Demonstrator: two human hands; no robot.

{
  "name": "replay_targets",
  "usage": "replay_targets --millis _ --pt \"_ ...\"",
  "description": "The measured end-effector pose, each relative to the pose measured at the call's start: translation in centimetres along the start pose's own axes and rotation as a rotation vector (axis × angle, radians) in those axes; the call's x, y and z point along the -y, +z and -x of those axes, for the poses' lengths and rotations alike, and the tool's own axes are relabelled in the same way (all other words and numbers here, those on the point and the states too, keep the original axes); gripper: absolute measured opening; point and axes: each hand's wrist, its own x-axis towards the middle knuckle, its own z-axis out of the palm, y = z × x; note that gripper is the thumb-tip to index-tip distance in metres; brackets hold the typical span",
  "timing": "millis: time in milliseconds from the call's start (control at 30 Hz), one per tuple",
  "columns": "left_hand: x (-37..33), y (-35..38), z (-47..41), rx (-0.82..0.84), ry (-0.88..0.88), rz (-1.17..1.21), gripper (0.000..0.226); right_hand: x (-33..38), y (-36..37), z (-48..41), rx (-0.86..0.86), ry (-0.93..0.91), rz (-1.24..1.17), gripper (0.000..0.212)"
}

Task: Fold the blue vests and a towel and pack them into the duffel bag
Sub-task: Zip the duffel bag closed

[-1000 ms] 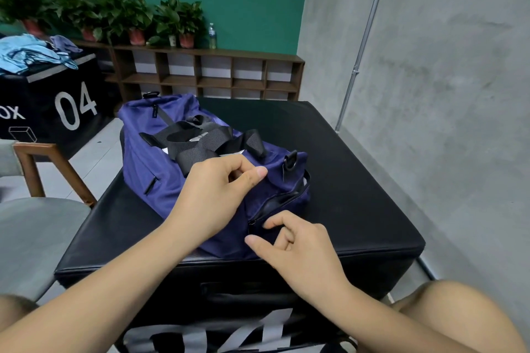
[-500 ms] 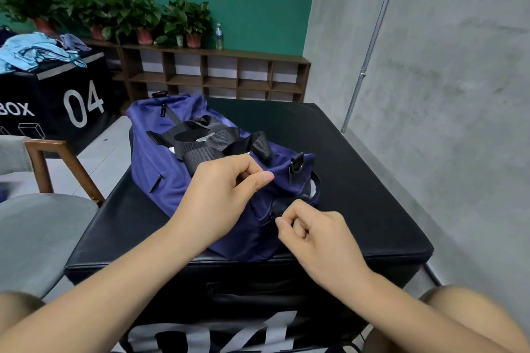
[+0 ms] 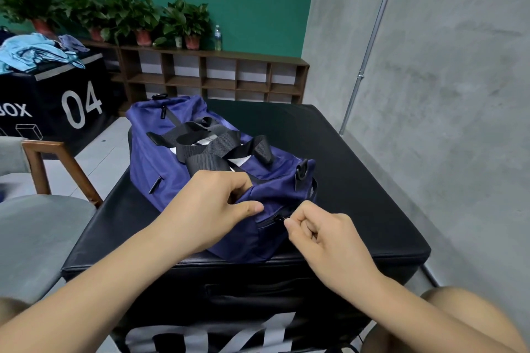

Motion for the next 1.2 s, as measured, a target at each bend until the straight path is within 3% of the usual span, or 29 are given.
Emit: replay_targets --millis 300,633,833,1033,1200 --pt "0.0 -0.7 0.3 0.016 -0.035 0.045 0.041 -4.4 -4.6 -1.8 -0.093 0.193 0.13 0.031" --pt "-0.6 0.0 0.4 0.018 -0.008 0.048 0.045 -8.7 -5.7 -6.2 -0.102 0.23 0.262 0.031" --pt "-0.3 1.2 0.1 -0.057 0.043 0.022 0.036 -9.6 -4.7 -10.5 -0.118 0.286 0.351 0.031" --pt "-0.2 -1.5 0.4 -0.022 -0.025 0.172 0.02 -4.8 -3.4 -9.1 -0.15 0.296 0.162 0.011" --pt "2.5 -5.3 -1.5 -0.303 -0.137 0.262 0.021 0.9 -1.2 -4.3 -0.137 0.227 -0.04 0.022"
